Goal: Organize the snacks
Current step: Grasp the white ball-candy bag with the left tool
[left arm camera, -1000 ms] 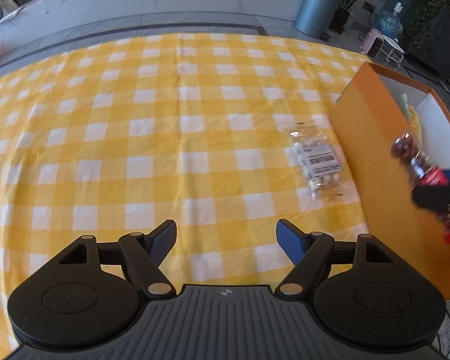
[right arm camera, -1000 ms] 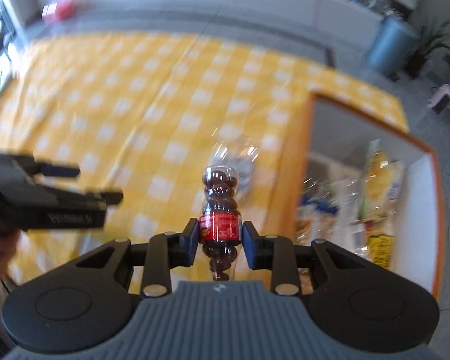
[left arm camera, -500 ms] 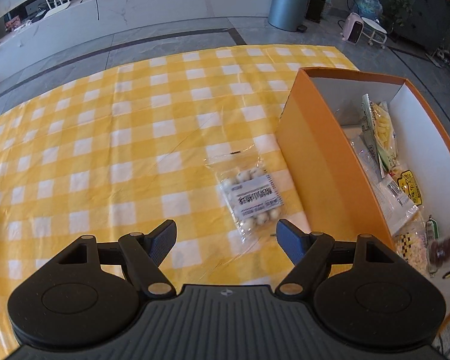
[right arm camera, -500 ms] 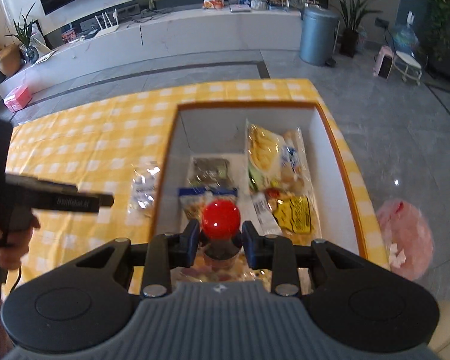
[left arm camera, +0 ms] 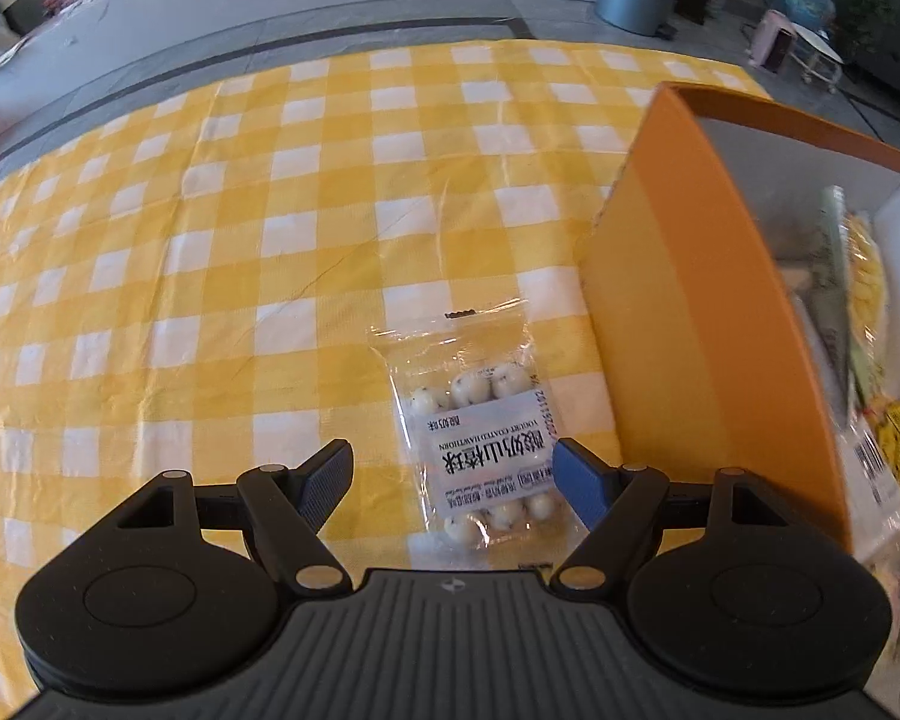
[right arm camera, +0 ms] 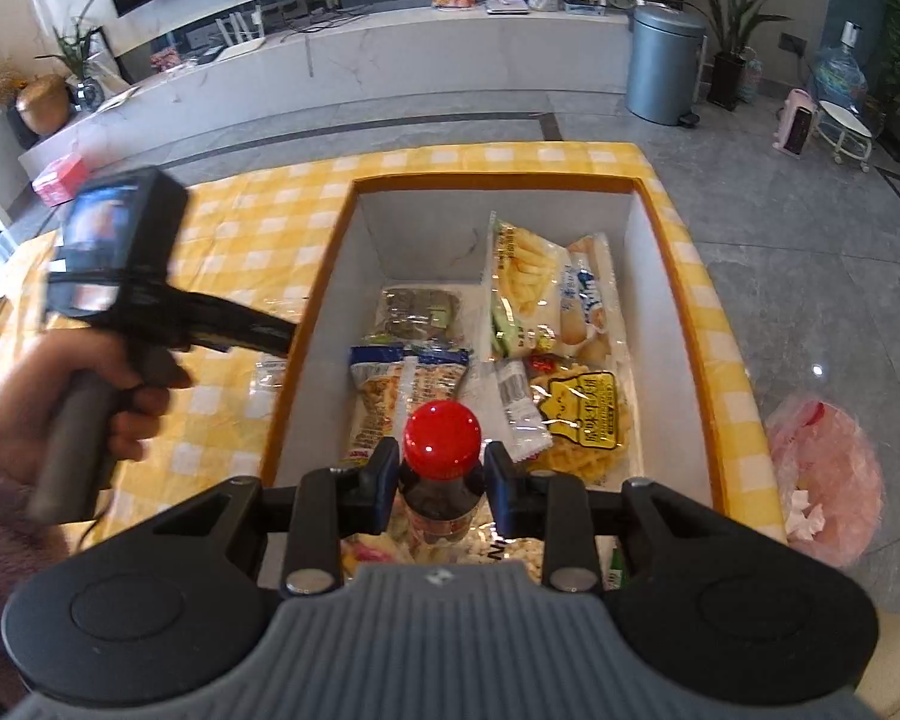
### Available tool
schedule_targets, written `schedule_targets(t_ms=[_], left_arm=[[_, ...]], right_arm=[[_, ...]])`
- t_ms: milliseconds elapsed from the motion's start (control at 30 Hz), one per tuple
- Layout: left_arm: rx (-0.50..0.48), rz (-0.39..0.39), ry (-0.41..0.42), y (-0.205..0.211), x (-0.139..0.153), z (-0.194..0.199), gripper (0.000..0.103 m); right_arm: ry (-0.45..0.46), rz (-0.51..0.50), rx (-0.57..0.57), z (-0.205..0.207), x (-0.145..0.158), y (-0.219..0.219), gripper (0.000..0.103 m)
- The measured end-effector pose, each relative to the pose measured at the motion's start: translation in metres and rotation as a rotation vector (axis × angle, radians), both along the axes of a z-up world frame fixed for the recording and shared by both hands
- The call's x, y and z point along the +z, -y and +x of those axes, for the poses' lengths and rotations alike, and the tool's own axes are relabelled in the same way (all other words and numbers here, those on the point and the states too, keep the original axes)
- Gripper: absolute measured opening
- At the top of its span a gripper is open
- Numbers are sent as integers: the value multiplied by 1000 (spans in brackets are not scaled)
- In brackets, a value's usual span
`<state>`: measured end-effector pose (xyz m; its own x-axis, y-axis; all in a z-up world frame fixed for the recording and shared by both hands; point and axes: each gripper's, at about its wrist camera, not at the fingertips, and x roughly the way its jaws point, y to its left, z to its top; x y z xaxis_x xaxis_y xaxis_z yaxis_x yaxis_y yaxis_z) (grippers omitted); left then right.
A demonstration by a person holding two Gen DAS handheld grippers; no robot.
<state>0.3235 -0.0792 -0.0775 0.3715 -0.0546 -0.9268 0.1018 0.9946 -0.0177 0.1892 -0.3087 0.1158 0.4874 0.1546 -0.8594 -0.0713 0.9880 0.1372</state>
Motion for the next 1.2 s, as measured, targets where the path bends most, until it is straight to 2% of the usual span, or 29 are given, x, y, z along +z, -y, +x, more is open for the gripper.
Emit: schedule_targets(t_ms=[133, 233, 467, 500, 533, 567, 633, 833, 1000, 1133, 1200], left_arm=[[98, -66, 30, -10, -3, 6, 93], [167, -152, 28, -21, -11, 12, 98], [145, -153, 151, -23, -12, 2, 100], [142, -154, 159, -23, -13, 0, 100], [125, -155, 167, -21, -12, -2, 94], [104, -157, 176, -17, -11, -3, 83], [64, -181, 182, -15, -9, -8, 68], [3, -93, 156, -19, -2, -25, 66], [-40, -72, 101, -43, 3, -46, 71], [-43, -56, 71, -51, 2, -47, 91], [-73, -29, 60, -47, -1, -51, 92]], right_arm=[[-2, -3, 6, 1, -3, -1, 29], [-11, 6, 7, 1, -7, -1, 29], [-23, 20, -1, -1, -11, -3, 29], [-24, 20, -1, -1, -10, -3, 29], [-26, 19, -1, -2, -10, -4, 29], [-27, 18, -1, -2, -10, -4, 29], [-26, 11, -2, -2, -9, -5, 29], [-13, -2, 2, -5, -2, -6, 29], [-2, -2, 6, -10, -1, -7, 29], [-8, 6, 6, -10, -4, -10, 29], [-8, 15, 12, -11, -5, -12, 29]])
